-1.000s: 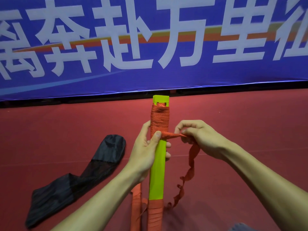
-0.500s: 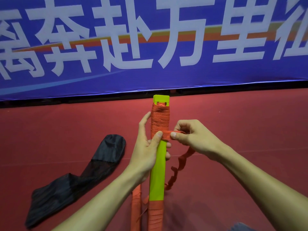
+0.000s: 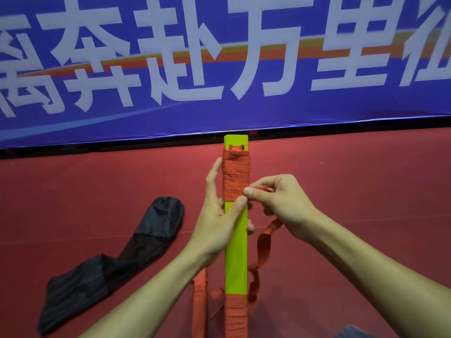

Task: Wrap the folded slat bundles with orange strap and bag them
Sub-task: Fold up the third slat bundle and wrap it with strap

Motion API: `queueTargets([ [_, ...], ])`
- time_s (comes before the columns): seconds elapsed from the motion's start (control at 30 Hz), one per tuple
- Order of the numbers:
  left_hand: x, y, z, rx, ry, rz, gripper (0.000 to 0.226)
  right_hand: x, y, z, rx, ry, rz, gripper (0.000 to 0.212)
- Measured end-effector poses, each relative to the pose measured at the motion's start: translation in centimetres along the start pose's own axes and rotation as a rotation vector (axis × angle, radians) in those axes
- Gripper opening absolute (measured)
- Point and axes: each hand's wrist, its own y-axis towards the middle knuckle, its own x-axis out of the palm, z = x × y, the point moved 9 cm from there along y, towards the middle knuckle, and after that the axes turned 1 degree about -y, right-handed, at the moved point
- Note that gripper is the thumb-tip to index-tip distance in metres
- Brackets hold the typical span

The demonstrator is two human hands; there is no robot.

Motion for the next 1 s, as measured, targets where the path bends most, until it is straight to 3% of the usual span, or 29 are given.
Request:
queueTargets([
  [0.13,-0.5,0.1,-0.5,0.024,0.426,-0.032,0.120,-0.5,-0.4,0.2,0.057,0.066,0.081,0.022],
  [0.23,-0.7,-0.1,-0.6,0.009,0.568,0.043,0.125,0.1,-0.9,-0.4,0.065,0.085,0.064,0.022],
  [0.37,-1.1,-0.2,0.0,0.020,0.589,0.107,0.116,0.1,-0.7,-1.0,-0.002,0.011,0.057,0.019],
  [0.6,-2.3,0.1,0.1,0.020,0.533,0.114,0.109,-1.6,0.3,-2.0,-0.184,-0.345,0.056,0.008],
  [0.8,-2.6,0.3,-0.5,-0.028,0.460,0.079,0.104,-1.7,0.3,-1.2,-0.086,-0.195,-0.012,0.014],
  [1.0,-1.9,0.0,-0.5,-0.050,0.351,0.005,0.103,-1.8,0.3,-1.2,-0.097,-0.209,-0.028,0.016],
])
